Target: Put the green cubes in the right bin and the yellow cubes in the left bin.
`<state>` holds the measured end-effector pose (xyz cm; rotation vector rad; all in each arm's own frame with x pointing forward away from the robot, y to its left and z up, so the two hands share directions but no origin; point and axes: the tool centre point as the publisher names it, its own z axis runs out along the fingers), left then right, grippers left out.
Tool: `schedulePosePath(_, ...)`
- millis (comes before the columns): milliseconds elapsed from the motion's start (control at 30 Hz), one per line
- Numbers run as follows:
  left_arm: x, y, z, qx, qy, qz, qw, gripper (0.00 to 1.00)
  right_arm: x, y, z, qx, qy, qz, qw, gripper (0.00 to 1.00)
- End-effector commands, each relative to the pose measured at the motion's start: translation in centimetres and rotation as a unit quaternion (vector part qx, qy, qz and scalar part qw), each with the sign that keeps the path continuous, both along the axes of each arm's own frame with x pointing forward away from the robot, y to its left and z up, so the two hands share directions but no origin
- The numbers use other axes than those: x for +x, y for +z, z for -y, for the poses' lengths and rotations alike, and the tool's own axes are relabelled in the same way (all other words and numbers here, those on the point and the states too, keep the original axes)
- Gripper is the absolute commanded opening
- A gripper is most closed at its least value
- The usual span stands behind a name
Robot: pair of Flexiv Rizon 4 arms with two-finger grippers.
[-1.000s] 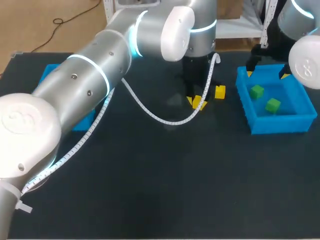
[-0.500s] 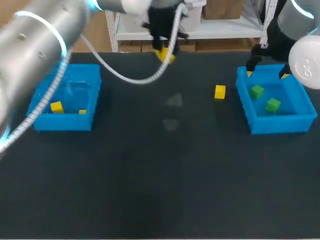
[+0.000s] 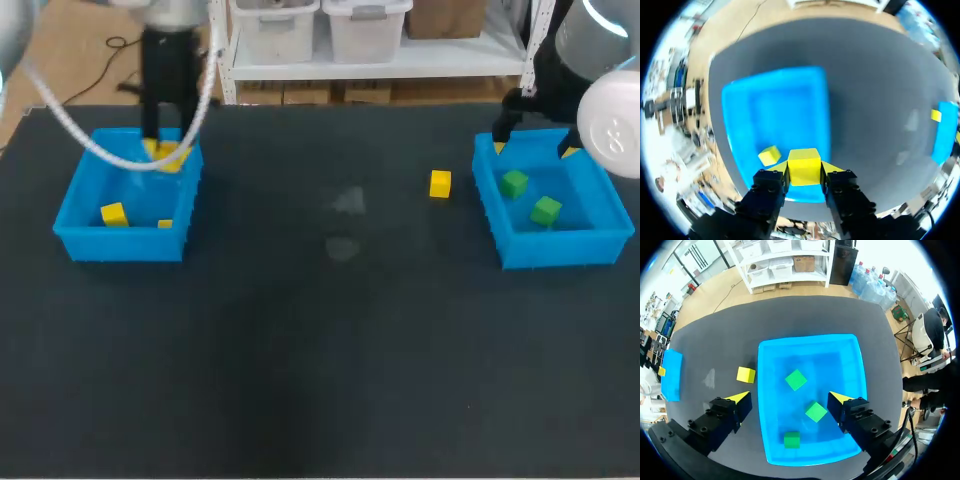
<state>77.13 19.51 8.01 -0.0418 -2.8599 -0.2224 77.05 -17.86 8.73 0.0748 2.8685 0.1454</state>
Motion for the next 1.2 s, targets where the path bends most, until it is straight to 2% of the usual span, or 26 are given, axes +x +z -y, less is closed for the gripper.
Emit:
schedulePosePath(33,-6.3,-0.3,-4.3,-0.035,-0.014,0.246,0.969,0.00,-0.3,0.0,0.0,-0.001,-0.001,0.003,1.000,1.00)
schedulePosePath(100,-6.3,-0.5,-4.6,-0.029,-0.014,0.247,0.968,0.00,-0.3,0.0,0.0,-0.001,-0.001,0.003,1.000,1.00)
schedulePosePath(133,-6.3,-0.5,-4.7,-0.023,-0.017,0.249,0.968,0.10,-0.3,0.0,0.0,-0.001,-0.001,0.003,1.000,1.00)
schedulePosePath(167,-6.3,-0.5,-4.7,-0.015,-0.018,0.253,0.967,0.43,-0.3,0.0,0.0,-0.001,-0.001,0.003,1.000,1.00)
schedulePosePath(200,-6.3,-0.5,-4.7,-0.012,-0.018,0.257,0.966,1.00,-0.3,0.0,0.0,-0.001,-0.001,0.003,1.000,1.00)
schedulePosePath(300,-6.2,-0.4,-4.3,-0.008,-0.018,0.269,0.963,1.00,-0.3,0.0,0.0,-0.001,-0.001,0.003,1.000,1.00)
schedulePosePath(433,-5.7,0.6,-2.9,-0.017,-0.030,0.299,0.953,1.00,-0.3,0.0,0.0,-0.001,-0.001,0.003,1.000,1.00)
schedulePosePath(600,-4.1,3.3,0.9,-0.050,-0.078,0.357,0.930,1.00,-0.3,0.0,0.0,-0.001,-0.001,0.003,1.000,1.00)
schedulePosePath(733,-2.7,5.5,5.6,-0.099,-0.131,0.392,0.905,1.00,-0.3,0.0,0.0,-0.001,-0.001,0.003,1.000,1.00)
schedulePosePath(833,-1.8,6.1,10.0,-0.131,-0.189,0.402,0.886,1.00,-0.3,0.0,0.0,-0.001,-0.001,0.003,1.000,1.00)
schedulePosePath(1000,-0.2,5.3,17.1,-0.171,-0.277,0.402,0.856,1.00,-0.3,0.0,0.0,-0.001,-0.001,0.003,1.000,1.00)
schedulePosePath(1100,0.6,4.4,21.0,-0.203,-0.333,0.396,0.831,1.00,-0.3,0.0,0.0,-0.001,-0.001,0.003,1.000,1.00)
schedulePosePath(1167,1.1,3.8,23.1,-0.228,-0.370,0.397,0.809,1.00,-0.3,0.0,0.0,-0.001,-0.001,0.003,1.000,1.00)
schedulePosePath(1200,1.3,3.5,24.2,-0.230,-0.387,0.398,0.799,1.00,-0.3,0.0,0.0,-0.001,-0.001,0.003,1.000,1.00)
